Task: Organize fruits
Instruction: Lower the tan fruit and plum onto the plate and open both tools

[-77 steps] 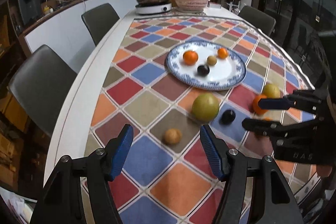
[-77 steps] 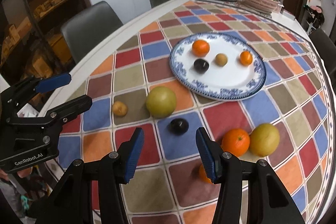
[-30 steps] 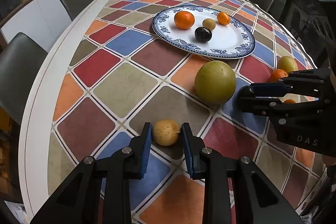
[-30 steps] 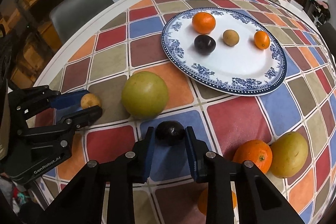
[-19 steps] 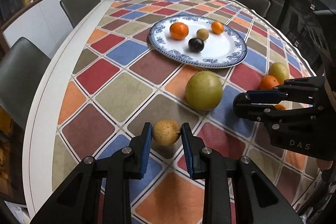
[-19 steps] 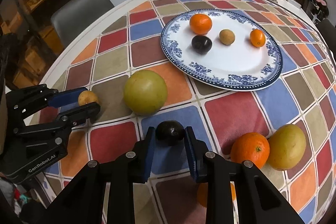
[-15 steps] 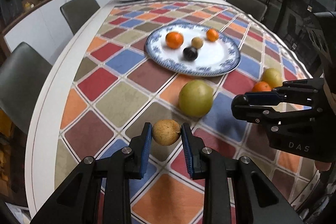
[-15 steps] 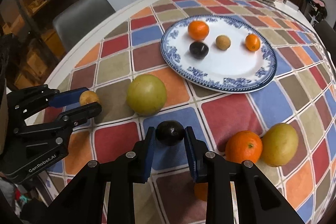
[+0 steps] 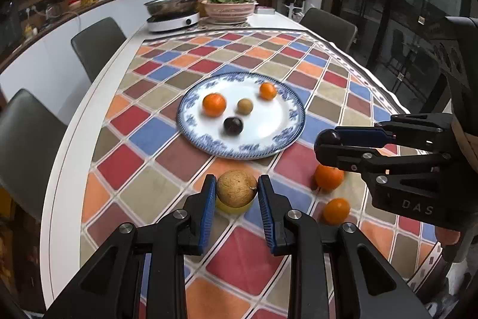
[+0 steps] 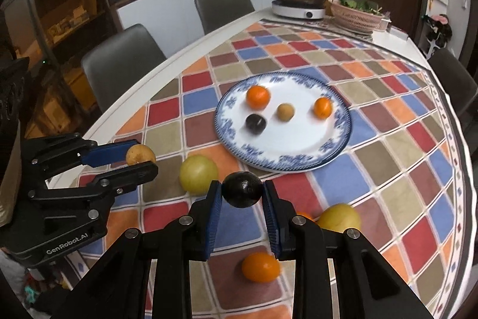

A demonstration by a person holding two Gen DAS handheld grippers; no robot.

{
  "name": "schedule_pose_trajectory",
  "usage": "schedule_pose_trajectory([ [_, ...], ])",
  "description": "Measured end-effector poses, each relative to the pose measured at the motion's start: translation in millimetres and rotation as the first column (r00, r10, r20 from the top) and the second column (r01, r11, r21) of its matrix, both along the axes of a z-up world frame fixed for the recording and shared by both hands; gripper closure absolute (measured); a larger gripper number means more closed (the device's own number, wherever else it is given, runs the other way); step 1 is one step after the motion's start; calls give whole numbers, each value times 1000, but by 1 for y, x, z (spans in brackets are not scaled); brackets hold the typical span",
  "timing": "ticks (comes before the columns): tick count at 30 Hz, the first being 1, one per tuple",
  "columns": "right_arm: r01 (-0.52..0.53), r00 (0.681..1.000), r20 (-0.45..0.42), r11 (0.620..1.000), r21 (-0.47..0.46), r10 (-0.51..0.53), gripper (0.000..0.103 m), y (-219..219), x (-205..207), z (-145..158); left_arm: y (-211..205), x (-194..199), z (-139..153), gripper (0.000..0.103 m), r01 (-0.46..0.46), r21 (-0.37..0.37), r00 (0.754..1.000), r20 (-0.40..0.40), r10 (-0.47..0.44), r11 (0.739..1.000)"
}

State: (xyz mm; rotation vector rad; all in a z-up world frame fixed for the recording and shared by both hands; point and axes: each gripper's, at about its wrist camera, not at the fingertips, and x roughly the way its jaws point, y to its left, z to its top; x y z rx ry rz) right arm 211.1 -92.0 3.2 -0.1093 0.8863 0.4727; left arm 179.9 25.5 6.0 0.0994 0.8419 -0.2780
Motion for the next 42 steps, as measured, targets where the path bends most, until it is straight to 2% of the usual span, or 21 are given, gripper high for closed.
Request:
schedule_pose_trajectory([
  [7, 26, 1000, 8, 1000, -12, -26, 74, -21, 24, 7, -20, 28, 10, 74, 34, -18, 999, 4, -33, 999],
  [14, 32, 999, -22, 999, -4, -32, 74, -36, 60, 8, -32, 66, 11, 74, 51, -27, 999, -11, -51, 998],
  [21, 25, 998, -55, 1000, -7, -25, 74, -41, 94, -2, -43, 103, -5, 74, 70, -23, 996, -52, -71, 997],
  [30, 33, 991, -128, 999, -10, -34, 74, -49, 137, -30, -53, 141, -34, 74, 71, 4, 991, -116, -70, 997],
  [38, 47, 986, -161, 999, 5, -45, 74, -49, 157, -43, -55, 156, -43, 74, 62, 15, 988, -141, -60, 998],
  [42, 67, 984, -167, 998, 14, -63, 73, -52, 159, -43, -54, 154, -40, 68, 57, 35, 990, -131, -52, 998],
])
